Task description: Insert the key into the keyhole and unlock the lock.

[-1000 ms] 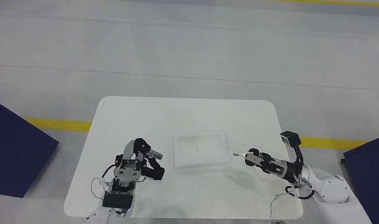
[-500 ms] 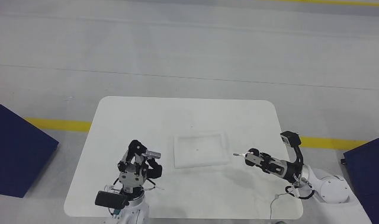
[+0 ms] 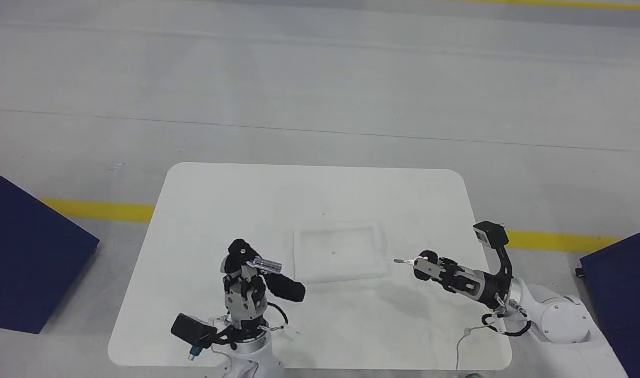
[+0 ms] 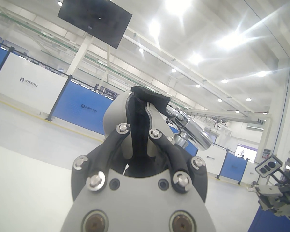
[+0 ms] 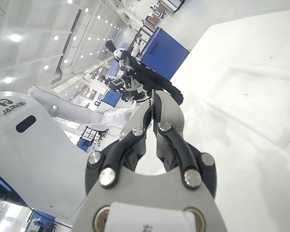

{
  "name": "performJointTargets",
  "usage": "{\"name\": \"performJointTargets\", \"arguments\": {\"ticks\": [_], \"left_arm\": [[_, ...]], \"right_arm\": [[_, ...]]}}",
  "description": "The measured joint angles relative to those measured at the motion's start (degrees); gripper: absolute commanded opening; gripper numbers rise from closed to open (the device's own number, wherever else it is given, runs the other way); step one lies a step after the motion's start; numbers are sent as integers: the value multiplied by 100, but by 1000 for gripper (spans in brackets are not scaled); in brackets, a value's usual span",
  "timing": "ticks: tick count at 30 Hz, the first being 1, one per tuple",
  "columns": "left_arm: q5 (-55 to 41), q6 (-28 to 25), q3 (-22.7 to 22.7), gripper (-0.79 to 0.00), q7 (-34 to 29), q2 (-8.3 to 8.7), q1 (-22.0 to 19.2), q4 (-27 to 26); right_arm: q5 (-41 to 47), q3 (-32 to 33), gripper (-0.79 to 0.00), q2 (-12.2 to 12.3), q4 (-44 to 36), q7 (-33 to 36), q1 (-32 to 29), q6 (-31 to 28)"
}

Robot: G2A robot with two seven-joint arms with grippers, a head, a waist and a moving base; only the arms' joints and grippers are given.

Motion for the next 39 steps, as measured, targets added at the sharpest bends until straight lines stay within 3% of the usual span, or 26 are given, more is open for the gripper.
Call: {"name": "performJointTargets", "arguments": {"ticks": [10,21,30,39], "left_arm": [[-61,-285,5,-785,-51,-146,197,-214],[-55,-279,2,-785,-47,-145,196,-215],[-72,187,-79,-785,-494,-241,487,-491],[-189,423,-93,-785,-420,-407,586,-519]], "right_arm": [[0,0,-785,0,0,0,0,0],[-228,-199,-785,-19,-300,-93,-94,-87],[-1596,-754,-785,-193,-821,-1559,-212,-1159],[-2878,-1160,-785,-366,-964,-2929,-152,-1368]]}}
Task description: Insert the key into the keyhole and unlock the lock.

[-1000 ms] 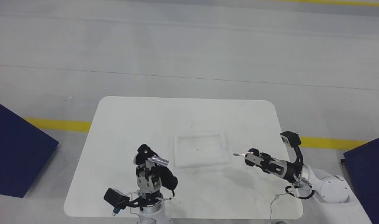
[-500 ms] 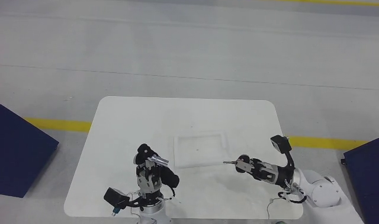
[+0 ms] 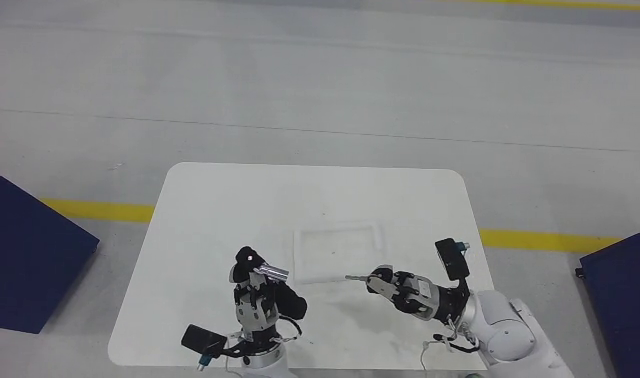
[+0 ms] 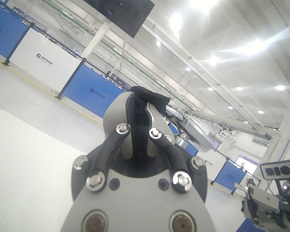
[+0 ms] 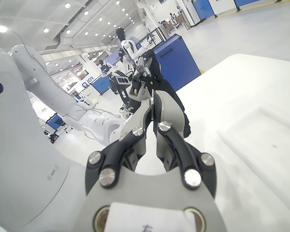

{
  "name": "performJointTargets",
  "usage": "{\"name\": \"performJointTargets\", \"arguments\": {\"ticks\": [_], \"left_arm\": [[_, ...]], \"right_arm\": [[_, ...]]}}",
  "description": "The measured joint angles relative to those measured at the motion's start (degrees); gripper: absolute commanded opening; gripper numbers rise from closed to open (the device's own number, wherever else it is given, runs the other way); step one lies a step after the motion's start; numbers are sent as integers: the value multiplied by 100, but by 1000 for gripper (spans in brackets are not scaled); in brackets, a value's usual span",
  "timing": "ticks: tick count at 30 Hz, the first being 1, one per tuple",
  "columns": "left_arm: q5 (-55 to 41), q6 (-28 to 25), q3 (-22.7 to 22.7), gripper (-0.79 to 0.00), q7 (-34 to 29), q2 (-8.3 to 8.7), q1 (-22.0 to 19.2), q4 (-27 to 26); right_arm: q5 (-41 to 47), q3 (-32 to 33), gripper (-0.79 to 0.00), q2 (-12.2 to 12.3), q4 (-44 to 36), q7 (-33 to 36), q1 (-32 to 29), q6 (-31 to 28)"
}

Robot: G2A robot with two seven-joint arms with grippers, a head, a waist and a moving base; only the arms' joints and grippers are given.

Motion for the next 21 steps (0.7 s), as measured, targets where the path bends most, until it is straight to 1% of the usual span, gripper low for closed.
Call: {"name": "performJointTargets", "arguments": {"ticks": [4,8,21], "left_arm": [[-46,78,19,-785,121,-94,-22,82],[-17,159,32,-785,273,-171,-78,187],[-10,157,33,-785,277,-171,-80,189]], "right_arm": [[-302,-132,-785,-45,-38,-363,43,36],[-401,-264,-785,-73,-76,-540,49,219],[-380,-292,-785,-79,-93,-576,31,266]]}}
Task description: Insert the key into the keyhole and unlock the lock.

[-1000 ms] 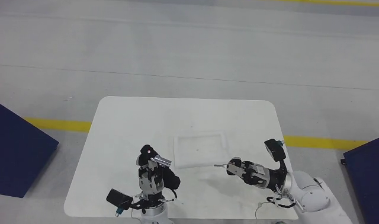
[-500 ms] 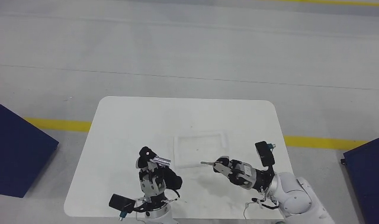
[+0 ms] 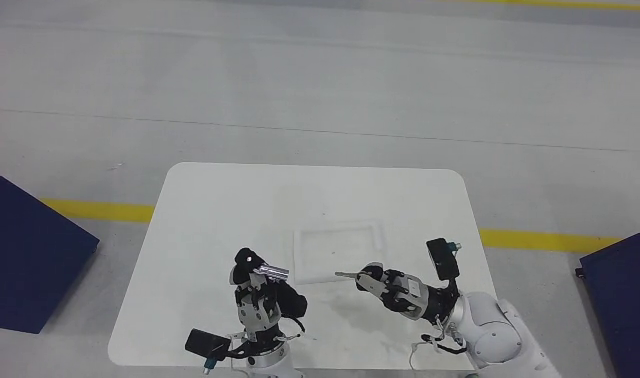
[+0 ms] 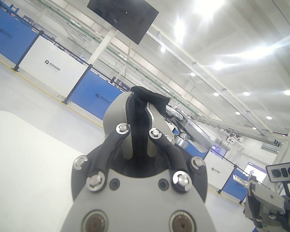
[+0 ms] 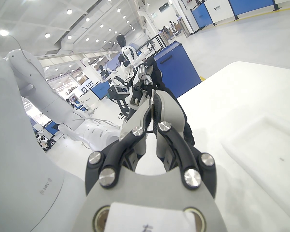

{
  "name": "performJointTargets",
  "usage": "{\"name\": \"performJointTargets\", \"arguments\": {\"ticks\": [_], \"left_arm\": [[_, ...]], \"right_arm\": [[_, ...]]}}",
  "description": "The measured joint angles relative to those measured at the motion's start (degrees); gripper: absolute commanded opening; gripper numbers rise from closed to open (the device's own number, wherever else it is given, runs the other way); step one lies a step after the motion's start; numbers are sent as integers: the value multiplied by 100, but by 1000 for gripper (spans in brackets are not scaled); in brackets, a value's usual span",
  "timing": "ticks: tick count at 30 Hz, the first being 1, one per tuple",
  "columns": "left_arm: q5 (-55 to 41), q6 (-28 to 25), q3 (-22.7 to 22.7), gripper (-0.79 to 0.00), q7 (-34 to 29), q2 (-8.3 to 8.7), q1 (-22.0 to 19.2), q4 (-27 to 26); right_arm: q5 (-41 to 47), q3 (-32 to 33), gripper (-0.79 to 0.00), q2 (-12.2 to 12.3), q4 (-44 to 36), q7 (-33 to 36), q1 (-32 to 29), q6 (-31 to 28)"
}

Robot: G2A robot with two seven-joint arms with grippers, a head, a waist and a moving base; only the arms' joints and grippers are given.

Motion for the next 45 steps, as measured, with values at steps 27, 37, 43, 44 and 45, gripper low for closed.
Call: {"name": "performJointTargets", "arguments": {"ticks": [27,37,43,44,45], "left_arm": [[677,567,-136,-785,473,-260,76,191],[676,567,-136,-785,473,-260,77,191],[676,567,-136,-785,473,-260,77,191],[676,567,-136,-785,473,-260,77,191],[676,567,-136,-785,473,-260,77,191]], "right_arm": [[-368,-710,-785,-211,-842,-1668,-974,1492],[133,-996,-785,-263,-892,-1611,-962,1658],[248,-1191,-785,-305,-884,-1592,-895,1641],[256,-1220,-785,-311,-874,-1585,-880,1636],[267,-1249,-785,-318,-863,-1577,-864,1634]]}}
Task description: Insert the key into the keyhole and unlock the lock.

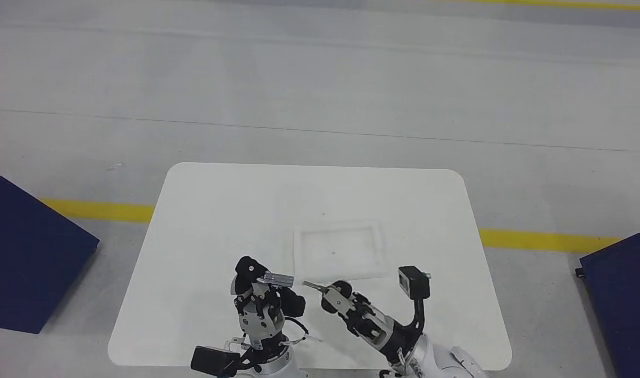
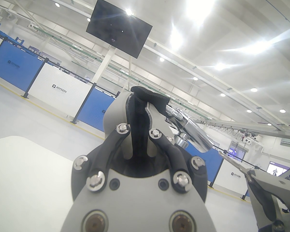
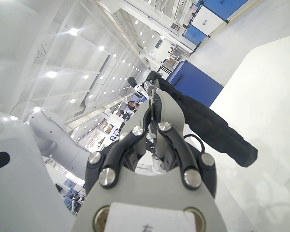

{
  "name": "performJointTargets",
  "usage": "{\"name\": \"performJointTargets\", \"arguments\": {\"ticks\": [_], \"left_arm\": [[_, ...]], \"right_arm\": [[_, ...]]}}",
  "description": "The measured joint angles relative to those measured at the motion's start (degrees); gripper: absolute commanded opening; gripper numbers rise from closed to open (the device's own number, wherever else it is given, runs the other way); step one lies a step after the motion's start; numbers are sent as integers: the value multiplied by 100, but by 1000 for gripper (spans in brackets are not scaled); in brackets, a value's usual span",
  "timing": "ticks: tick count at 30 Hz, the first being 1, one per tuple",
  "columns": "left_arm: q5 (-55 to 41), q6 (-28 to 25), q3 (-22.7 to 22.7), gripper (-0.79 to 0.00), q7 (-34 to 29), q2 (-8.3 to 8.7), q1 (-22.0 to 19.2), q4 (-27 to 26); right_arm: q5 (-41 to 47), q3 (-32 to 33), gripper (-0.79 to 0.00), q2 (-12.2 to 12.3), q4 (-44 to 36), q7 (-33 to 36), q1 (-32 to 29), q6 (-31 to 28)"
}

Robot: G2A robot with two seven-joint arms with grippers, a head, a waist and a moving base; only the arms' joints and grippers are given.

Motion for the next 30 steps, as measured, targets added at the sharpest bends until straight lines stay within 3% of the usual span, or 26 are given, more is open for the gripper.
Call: {"name": "performJointTargets", "arguments": {"ticks": [30], "left_arm": [[0,0,0,-785,0,0,0,0]], "right_arm": [[263,-254,-785,-114,229,227,333,74]]}}
